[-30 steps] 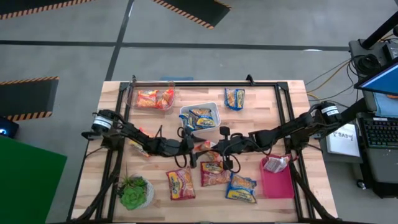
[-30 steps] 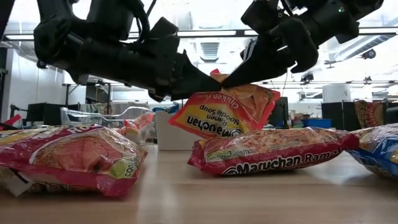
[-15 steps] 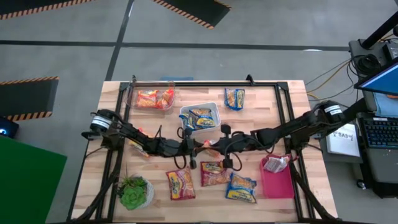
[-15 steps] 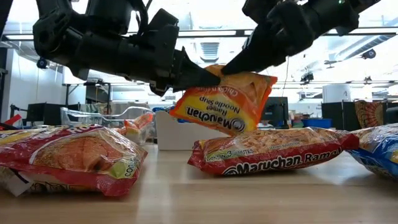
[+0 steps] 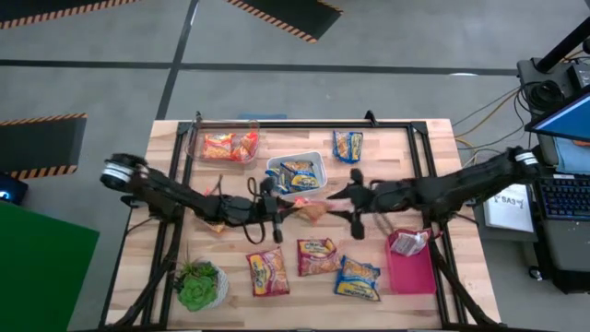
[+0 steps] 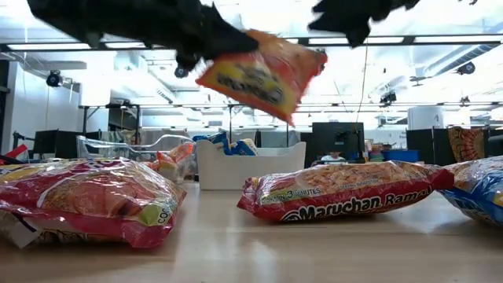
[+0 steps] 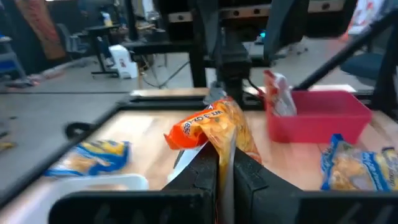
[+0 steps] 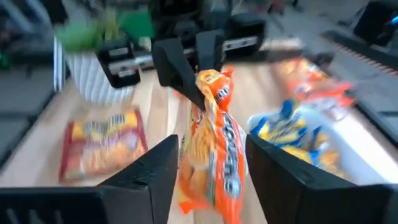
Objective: Sort Maruchan noodles
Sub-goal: Put the orange noodle pack into the transparent bin
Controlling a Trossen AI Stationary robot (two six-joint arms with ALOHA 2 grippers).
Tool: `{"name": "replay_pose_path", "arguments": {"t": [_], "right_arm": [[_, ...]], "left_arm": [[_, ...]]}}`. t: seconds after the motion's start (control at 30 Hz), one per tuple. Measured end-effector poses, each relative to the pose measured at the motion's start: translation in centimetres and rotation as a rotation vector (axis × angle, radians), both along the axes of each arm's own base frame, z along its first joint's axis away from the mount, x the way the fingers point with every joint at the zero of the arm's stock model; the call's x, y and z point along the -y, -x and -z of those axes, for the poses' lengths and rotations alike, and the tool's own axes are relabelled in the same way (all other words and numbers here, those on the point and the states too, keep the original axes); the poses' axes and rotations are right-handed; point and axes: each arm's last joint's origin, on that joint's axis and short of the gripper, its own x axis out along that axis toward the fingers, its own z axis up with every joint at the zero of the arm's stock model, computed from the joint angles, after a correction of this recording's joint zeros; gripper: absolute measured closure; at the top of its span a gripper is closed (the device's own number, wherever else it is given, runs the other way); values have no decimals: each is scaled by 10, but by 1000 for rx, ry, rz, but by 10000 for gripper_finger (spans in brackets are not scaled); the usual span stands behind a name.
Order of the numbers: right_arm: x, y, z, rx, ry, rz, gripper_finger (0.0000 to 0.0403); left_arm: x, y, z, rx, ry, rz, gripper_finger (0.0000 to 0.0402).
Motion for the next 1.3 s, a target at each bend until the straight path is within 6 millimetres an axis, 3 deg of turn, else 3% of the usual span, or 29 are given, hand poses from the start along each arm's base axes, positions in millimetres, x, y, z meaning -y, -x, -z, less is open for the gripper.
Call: {"name": "replay_pose_path", "arguments": {"t": [0.17,0.33,0.53,0.7,0.87,1.03,1.3], "right_arm": [[9,29,-33,152,-46,91,214],[13,46,-48,223,-65,112,213],[14,48,-41,176,-76,118,213],[13,43,-30,95,-90,130,213],[12,38,-21,40,-77,132,213],[11,37,-18,16,-63,132,213],[12,38,-18,12,-51,130,213]], "left_arm": [[-13,30,-37,-41,-44,-136,401],[-35,61,-73,-158,-98,-357,401],[-79,92,-107,-374,-62,-668,402],[-120,111,-124,-552,26,-913,401],[-163,113,-121,-660,155,-1016,401],[-201,106,-96,-801,227,-1080,401],[-230,82,-57,-991,248,-1074,401]]}}
